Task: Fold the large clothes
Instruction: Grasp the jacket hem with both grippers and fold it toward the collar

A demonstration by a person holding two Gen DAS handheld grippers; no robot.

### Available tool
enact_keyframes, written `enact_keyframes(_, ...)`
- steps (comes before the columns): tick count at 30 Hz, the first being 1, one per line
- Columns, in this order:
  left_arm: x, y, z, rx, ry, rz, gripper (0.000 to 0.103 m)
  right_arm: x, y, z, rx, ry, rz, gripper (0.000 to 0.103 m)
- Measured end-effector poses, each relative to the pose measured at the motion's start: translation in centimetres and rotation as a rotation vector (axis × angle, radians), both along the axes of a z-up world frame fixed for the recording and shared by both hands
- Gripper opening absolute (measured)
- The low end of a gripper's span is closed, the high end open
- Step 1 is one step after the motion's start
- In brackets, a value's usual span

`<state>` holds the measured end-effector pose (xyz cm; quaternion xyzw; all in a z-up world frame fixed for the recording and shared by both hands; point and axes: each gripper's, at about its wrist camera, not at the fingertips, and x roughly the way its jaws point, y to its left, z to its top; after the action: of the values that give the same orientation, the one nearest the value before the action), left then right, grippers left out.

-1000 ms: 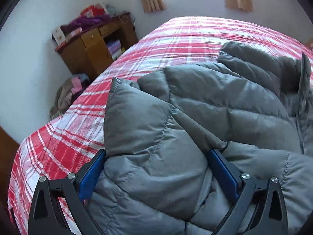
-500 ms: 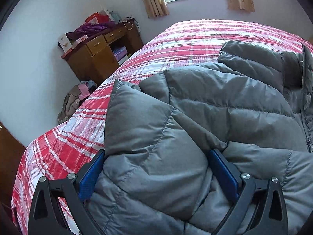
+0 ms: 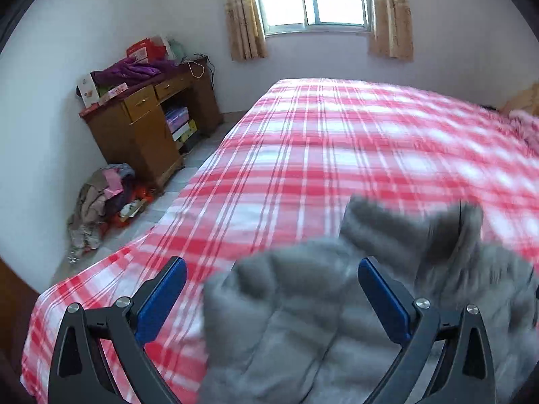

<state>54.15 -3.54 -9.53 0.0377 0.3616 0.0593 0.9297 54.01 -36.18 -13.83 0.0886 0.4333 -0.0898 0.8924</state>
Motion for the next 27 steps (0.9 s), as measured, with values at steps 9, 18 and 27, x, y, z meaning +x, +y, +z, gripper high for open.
enact_keyframes(9, 11.5, -4.2, -1.4, -0.039, 0.125, -0.047, 0.102, 10.4, -1.0, 3.8, 0.124, -0.068, 0.015, 0.101)
enact_keyframes(18, 15.2, -5.9, -7.9, -0.049, 0.233, -0.096, 0.101, 16.2, -0.4, 0.0, 0.144, 0.023, 0.036, 0.101)
enact_keyframes(27, 11.6, -4.7, -6.2, -0.152, 0.206, -0.245, 0.006, 15.3, 0.3, -2.4, 0.102, 0.089, 0.176, 0.029)
